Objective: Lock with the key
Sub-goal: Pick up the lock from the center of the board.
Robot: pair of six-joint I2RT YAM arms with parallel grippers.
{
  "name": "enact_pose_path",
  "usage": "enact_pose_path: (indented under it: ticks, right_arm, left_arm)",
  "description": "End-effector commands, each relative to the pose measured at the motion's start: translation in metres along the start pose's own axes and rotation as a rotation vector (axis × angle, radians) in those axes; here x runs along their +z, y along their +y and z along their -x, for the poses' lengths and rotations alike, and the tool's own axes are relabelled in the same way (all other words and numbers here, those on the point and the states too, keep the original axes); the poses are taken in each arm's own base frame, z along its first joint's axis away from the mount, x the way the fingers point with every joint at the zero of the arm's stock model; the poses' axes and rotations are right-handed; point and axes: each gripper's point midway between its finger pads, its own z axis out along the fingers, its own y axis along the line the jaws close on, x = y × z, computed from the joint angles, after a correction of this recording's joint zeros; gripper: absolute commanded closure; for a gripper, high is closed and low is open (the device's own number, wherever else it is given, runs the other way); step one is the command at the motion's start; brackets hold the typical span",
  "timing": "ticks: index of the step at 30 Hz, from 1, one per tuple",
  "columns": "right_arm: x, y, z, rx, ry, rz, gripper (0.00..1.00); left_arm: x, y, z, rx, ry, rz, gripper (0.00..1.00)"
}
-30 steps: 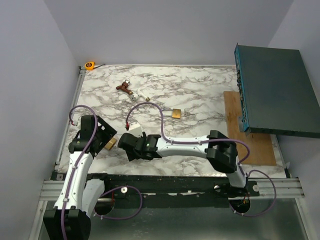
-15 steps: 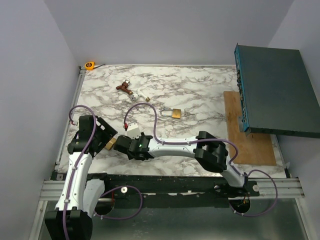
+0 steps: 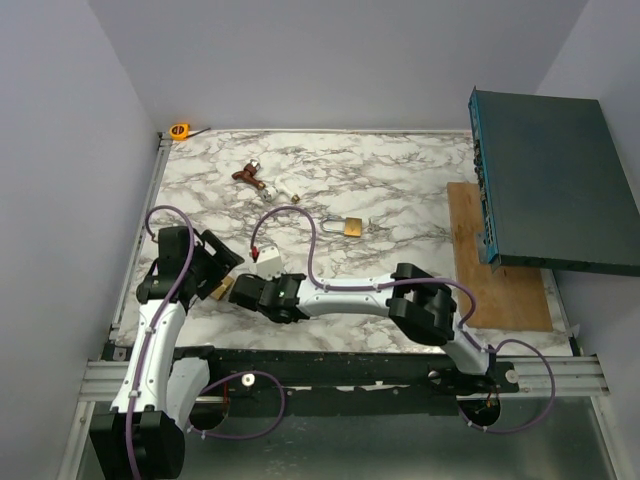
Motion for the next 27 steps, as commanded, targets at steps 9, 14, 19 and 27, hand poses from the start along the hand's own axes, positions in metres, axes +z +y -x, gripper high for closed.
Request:
enact_pose_path:
  ticks: [9, 14, 19, 27]
  right_arm:
    - [-0.060, -0.059, 0.042, 0.097, -0.160, -0.014, 0.88]
    - [-0.094, -0.077, 0.061, 0.116, -0.228, 0.058, 0.88]
    - [-0.140, -0.092, 0.083, 0.117, -0.290, 0.153, 0.89]
    - [-0.211, -0.123, 0.111, 0.116, -0.380, 0.266, 0.89]
  left_arm:
    - [-0.005, -0.047, -0.034, 0.246, 0.205, -0.300, 0.33]
    - [-0.027, -0.086, -0.056, 0.456, 0.201, -0.443, 0.37]
    - [-0.071, -0.135, -0.059, 0.614, 0.046, -0.668, 0.38]
    - [-0.164, -0.181, -0.039, 0.870, -0.361, -0.998, 0.37]
